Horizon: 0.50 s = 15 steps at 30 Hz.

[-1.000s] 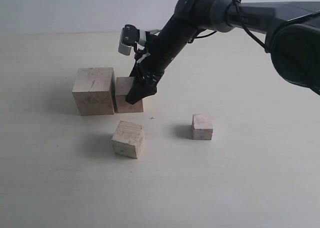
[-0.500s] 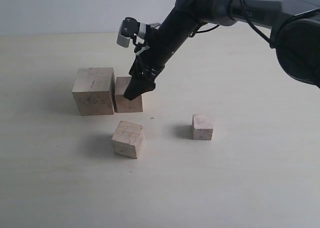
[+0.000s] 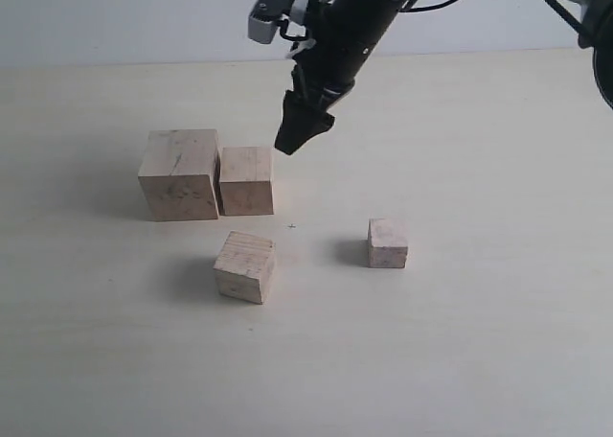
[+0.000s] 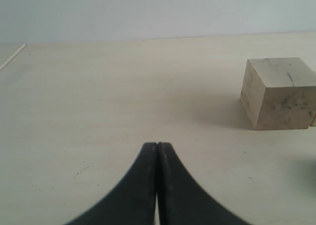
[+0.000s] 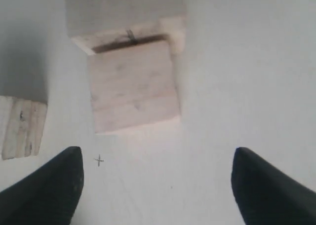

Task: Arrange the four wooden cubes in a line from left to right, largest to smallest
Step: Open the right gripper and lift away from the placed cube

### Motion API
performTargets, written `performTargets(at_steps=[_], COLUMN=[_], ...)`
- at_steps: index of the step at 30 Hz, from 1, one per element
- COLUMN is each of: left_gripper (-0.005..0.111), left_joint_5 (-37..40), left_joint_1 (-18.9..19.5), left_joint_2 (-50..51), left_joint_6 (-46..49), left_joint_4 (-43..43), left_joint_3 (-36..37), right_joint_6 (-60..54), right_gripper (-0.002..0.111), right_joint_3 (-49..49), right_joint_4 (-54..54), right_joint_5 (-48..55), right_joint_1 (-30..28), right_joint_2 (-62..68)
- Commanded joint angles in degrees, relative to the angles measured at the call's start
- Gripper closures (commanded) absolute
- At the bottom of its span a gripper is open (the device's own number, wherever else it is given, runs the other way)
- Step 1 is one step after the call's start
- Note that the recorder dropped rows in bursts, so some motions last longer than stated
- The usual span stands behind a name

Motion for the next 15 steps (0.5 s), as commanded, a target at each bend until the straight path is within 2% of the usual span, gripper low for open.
performTargets(at_steps=[1,3,8,15], left_gripper=[0.107,0.107,0.107,0.107], left_joint_5=[-0.5,-0.5,-0.5,-0.5], left_joint_1=[-0.3,-0.3,-0.3,-0.3], left_joint_2=[-0.3,-0.3,-0.3,-0.3], left_joint_6=[-0.1,-0.1,-0.1,-0.1], left_joint_4=[0.2,0.2,0.2,0.2], left_joint_3=[0.0,0.0,0.0,0.0], right_joint_6=[5.4,7.1,10.5,10.6], right_gripper=[0.043,0.048,0.049,0.052], right_joint_3=[-0.1,-0.1,0.2,10.6], right_joint_4=[-1.4,-1.4,-1.4,-0.6], right_joint_5=[0.7,0.7,0.7,0.7], right_joint_1=[-0.8,-0.8,-0.8,-0.5], right_joint_2=[-0.6,-0.7,-2.1,-8.1])
